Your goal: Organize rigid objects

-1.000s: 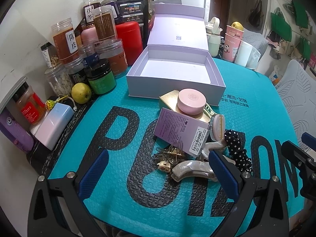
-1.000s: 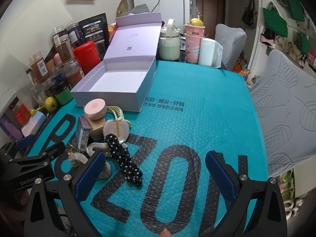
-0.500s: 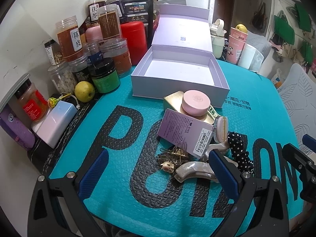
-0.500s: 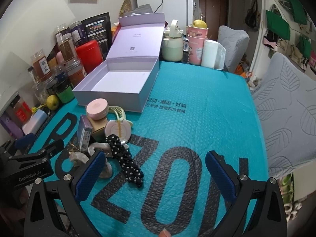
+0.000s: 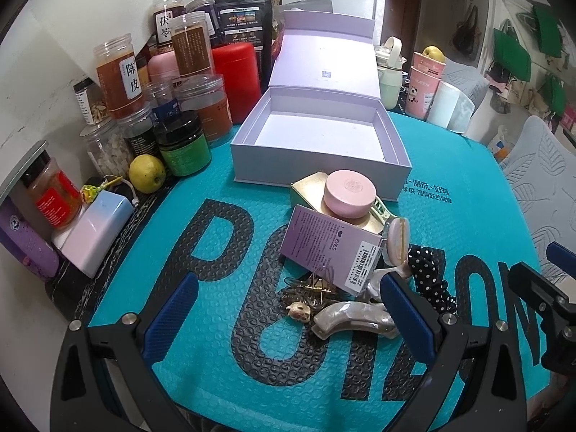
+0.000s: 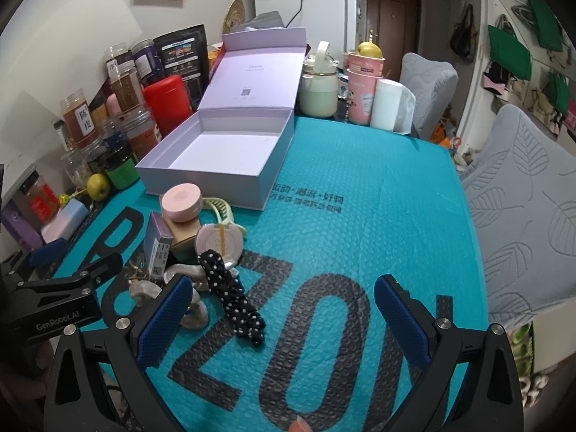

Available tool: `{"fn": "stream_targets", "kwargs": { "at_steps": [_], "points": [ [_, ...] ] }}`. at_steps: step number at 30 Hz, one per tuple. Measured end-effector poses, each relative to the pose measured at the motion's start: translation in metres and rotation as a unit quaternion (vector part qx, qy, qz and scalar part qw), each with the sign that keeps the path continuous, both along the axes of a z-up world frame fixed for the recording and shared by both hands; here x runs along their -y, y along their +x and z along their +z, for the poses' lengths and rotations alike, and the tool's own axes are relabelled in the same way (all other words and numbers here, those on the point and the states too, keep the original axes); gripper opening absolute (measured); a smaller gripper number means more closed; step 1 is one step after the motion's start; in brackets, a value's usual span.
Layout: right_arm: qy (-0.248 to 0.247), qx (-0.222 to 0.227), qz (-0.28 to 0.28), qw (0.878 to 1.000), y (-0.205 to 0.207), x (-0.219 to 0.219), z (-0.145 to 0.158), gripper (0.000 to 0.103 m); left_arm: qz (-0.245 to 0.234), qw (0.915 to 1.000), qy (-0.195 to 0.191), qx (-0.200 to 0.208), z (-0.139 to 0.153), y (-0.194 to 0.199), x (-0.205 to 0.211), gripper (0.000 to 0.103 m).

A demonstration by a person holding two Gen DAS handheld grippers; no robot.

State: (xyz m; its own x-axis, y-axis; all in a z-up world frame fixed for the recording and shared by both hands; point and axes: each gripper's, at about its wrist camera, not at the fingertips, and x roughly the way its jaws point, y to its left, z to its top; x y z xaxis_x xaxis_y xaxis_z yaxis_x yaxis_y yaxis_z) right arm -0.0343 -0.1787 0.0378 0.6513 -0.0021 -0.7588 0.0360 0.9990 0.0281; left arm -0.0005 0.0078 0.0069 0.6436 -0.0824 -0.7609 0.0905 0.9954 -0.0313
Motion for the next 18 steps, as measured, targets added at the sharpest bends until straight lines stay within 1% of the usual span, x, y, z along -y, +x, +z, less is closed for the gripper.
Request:
{"fn": "stream_targets", "kwargs": {
  "at_steps": [7, 18],
  "points": [
    [0.013, -0.011, 0.004, 1.0, -0.0003, 0.0026, -0.0063, 0.103, -0.004, 0.9999, -0.001, -0.009, -0.0043, 0.0004, 0.001, 0.103],
    [0.026, -0.003, 0.019, 0.999, -0.0054, 0.0042, -0.0063, 0.103, -0.015, 0.9998, -0.006, -0.009, -0.006, -0.0033, 0.0013, 0.103]
  ]
}}
